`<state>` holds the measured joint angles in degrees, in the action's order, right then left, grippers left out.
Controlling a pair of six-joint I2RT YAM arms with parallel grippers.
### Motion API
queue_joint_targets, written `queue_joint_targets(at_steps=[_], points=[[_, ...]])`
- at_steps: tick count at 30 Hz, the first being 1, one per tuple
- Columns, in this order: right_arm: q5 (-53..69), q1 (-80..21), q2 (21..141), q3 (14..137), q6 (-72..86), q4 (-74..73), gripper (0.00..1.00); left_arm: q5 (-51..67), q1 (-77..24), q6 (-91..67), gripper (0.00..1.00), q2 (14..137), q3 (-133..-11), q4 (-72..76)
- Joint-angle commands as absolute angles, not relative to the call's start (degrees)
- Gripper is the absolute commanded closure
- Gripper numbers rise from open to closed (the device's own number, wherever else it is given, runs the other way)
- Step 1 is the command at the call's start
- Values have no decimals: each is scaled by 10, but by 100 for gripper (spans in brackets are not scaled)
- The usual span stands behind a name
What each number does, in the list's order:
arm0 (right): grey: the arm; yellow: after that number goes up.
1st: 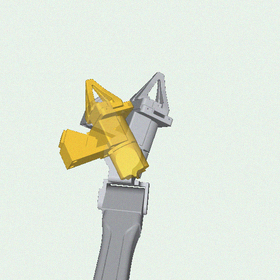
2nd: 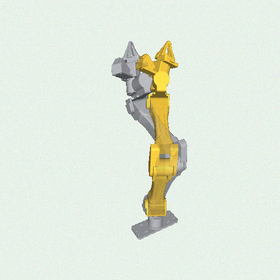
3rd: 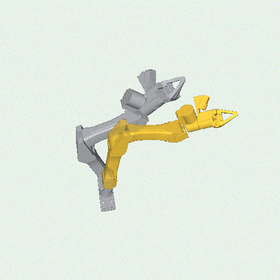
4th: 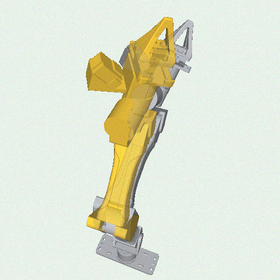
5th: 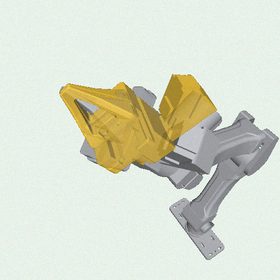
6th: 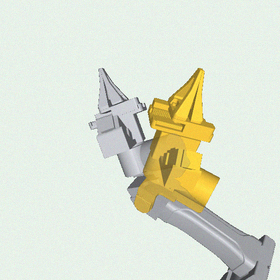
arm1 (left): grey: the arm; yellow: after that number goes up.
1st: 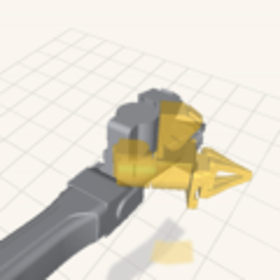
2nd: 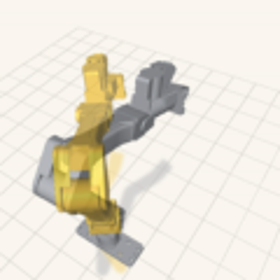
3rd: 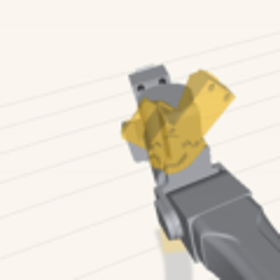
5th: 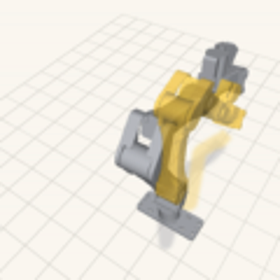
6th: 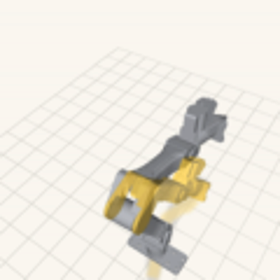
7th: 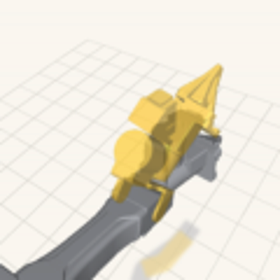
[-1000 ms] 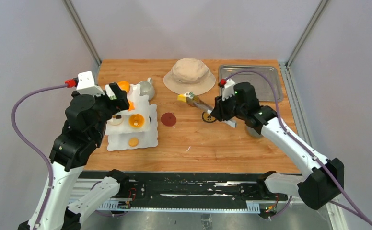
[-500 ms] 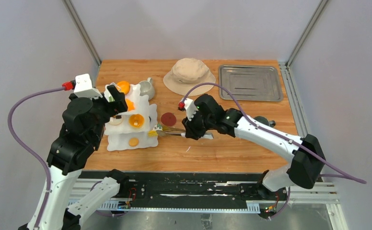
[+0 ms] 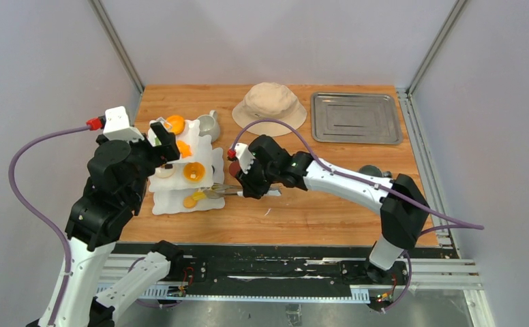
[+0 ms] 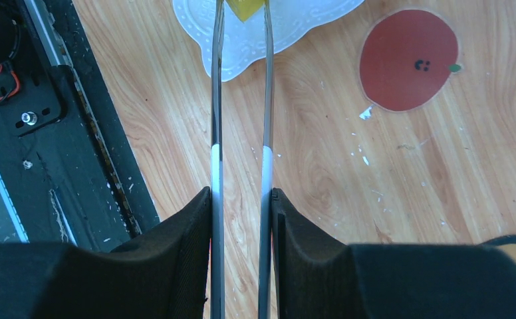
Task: Serve the afternoon tea
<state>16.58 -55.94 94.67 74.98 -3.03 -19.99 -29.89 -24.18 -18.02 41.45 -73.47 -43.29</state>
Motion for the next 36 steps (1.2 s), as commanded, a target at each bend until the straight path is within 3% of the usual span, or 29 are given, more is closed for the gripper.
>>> queue_joint_targets(at_steps=[1,3,9,31,36], points=[[157,-574,965,779,-38,-189,85,-313,-246,-180,2,410,-732,-431],[152,-574,966,775,-36,-189,71,-313,-246,-179,2,411,-732,-431],[157,-575,965,770,-33,-186,61,-311,-246,-180,2,416,-732,-427],[131,-572,865,714,-29,-174,58,-298,-245,-182,2,428,-736,-421],[101,-549,802,666,-10,-176,65,-297,-246,-182,2,427,-736,-421]])
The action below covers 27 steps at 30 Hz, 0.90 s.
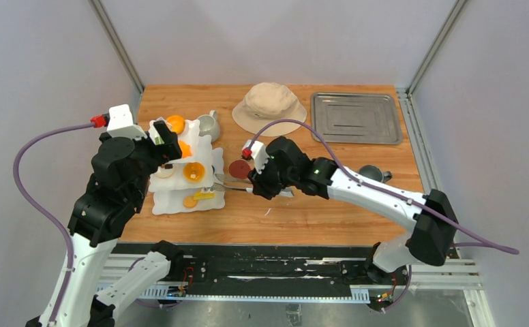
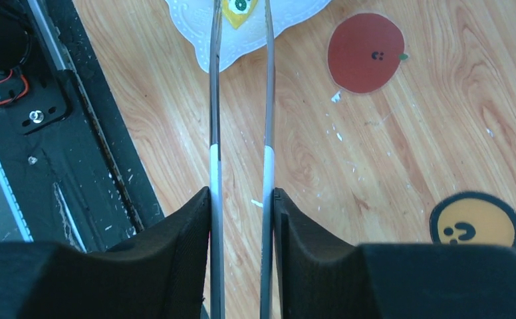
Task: Serve the afternoon tea
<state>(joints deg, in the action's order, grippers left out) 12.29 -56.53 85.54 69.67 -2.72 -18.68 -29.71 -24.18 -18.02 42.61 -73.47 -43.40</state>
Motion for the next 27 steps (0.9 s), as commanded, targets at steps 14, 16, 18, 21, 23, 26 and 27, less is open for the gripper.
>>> queue_joint_targets(at_steps=[14,16,18,21,23,26,27], points=[[-246,-444,599,455,177,-195,70,-288,-245,-188,2,433,-723,-410],[-293,-444,576,432,201,-195,70,-285,-246,-190,2,435,-722,-408],[-324,-445,563,412,225,-198,69,-280,-246,-193,2,437,-719,-404],[-358,-444,564,393,259,-209,69,-275,-245,-195,2,441,-717,-401],[-376,-444,573,385,285,-216,67,-274,-246,-196,2,442,-716,-400],[-379,-445,599,370,319,-210,66,-275,-246,-196,2,442,-716,-401],[-371,-444,608,366,325,-201,63,-274,-246,-196,2,442,-716,-400]])
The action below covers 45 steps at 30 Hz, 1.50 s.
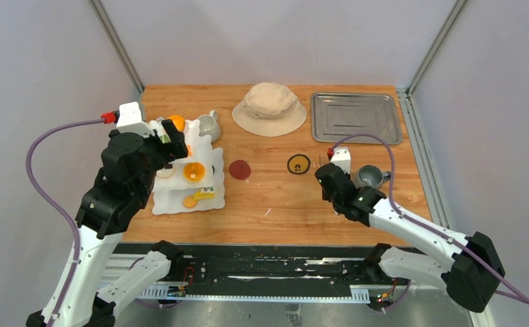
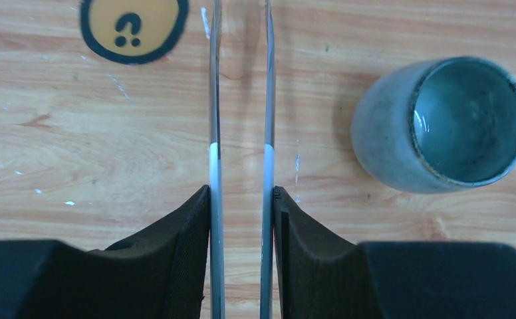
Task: Serve the afternoon tea
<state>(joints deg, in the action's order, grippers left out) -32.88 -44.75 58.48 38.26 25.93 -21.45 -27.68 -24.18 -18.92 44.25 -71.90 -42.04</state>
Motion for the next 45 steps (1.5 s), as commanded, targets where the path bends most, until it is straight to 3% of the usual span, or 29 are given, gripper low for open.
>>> queue_joint_targets(at_steps=[1,4,13,24,37,45], points=[[-361,-445,617,362,329,-190,61,-273,-245,-195,2,442,-716,-401],[-334,-444,648,354,341,-165,51,-271,-246,-195,2,444,-715,-400],[-273,-408,690,352,347,-131,42,-267,-245,-188,2,451,-716,-403],[-233,-389,609,441,236,-140,40,-208,-248,-161,2,548,-763,-404],[-178,-324,583,441,227,-116,40,-332,-369,-42,2,830,-1012,-430],[-123,-320,602,442,231,-103,40,-377,-368,-42,2,770,-998,-441]])
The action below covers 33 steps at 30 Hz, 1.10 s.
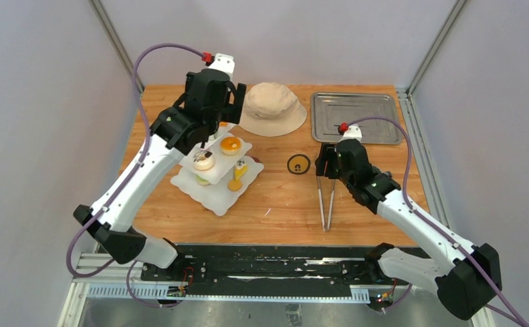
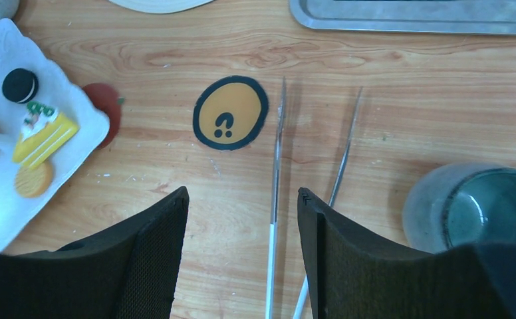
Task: Serve the afternoon tea
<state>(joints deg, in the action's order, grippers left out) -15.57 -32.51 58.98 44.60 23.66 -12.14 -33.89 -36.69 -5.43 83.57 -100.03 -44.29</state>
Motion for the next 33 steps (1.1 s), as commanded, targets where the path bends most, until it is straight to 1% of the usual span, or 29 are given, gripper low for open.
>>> queue_joint_targets(at_steps=[1,6,12,19,25,28,33], points=[[-118,-320,609,443,229,-98,40,-377,-368,-45,2,760,-993,-443],[-108,-319,635,455,226,-88,40,-371,-368,-56,2,723,-975,-458],[-84,-319,647,451,229,-68,41,-351,-368,-66,2,705,-958,-463],[-84,-319,645,449,228,-71,41,-320,-366,-43,2,691,-957,-463],[-88,-318,638,451,220,-80,41,-200,-295,-34,2,694,-955,-463],[-90,-318,632,450,217,-83,41,-150,-264,-6,0,701,-954,-461],[-89,-318,624,448,216,-89,41,-74,-240,36,6,712,-962,-469]])
